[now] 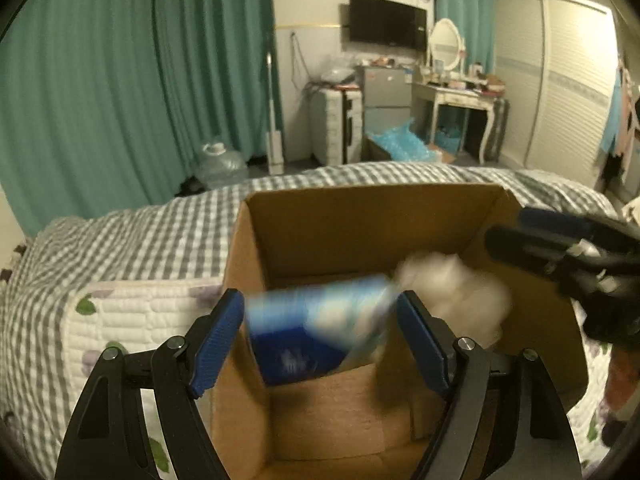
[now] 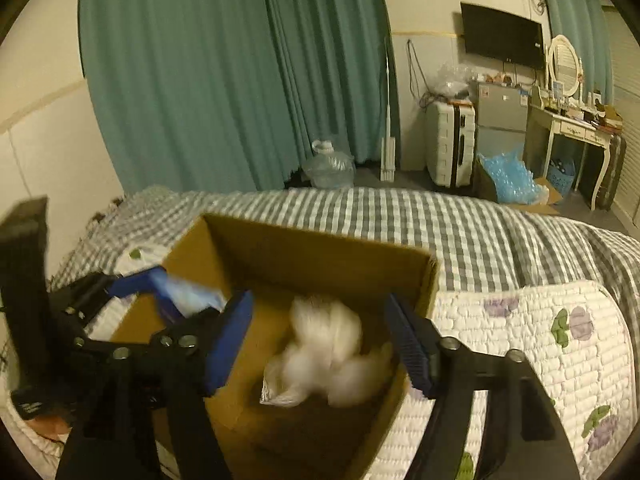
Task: Organize soft objects
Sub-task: 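Carry both items to the cardboard box and open both tools inside it, then grasp the white sock with the right tool while the left tool grasps a white item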
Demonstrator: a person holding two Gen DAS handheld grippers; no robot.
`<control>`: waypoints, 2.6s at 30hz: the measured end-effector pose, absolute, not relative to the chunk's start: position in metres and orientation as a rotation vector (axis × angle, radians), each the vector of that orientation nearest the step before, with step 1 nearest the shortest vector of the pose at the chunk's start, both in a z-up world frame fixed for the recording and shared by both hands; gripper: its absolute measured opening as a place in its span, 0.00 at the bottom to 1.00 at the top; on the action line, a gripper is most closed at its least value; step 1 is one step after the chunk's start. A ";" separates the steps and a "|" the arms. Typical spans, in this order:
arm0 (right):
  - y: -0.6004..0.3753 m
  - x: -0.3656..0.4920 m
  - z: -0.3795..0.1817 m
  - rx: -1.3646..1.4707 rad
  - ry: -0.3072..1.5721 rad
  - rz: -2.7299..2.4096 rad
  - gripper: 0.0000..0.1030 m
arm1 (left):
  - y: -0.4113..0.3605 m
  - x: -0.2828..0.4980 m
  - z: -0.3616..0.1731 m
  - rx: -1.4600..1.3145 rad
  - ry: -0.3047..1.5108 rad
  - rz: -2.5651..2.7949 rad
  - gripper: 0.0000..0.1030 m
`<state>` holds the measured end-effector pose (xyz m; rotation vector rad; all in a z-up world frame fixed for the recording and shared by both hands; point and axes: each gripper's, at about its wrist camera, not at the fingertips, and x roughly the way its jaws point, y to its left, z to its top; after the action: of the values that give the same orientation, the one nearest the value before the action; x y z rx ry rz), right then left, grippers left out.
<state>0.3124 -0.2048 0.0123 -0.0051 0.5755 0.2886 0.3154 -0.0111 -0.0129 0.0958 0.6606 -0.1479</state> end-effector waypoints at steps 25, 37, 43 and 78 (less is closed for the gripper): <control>-0.201 0.063 0.108 -0.158 0.414 0.237 0.94 | 0.007 0.070 0.142 0.035 0.380 -0.013 0.77; -0.188 0.037 0.025 -0.212 0.596 0.205 0.94 | 0.009 0.032 0.042 -0.074 0.598 0.015 0.77; -0.193 0.070 -0.037 -0.210 0.750 0.201 0.94 | 0.002 0.040 -0.049 -0.071 0.793 0.066 0.75; -0.200 0.075 -0.070 -0.172 0.857 0.207 0.24 | -0.016 0.033 -0.110 -0.089 0.953 -0.058 0.27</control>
<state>0.0746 -0.1998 -0.0695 -0.1723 0.8569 0.2073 0.0325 -0.0159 -0.1103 -0.0889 0.9526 -0.0580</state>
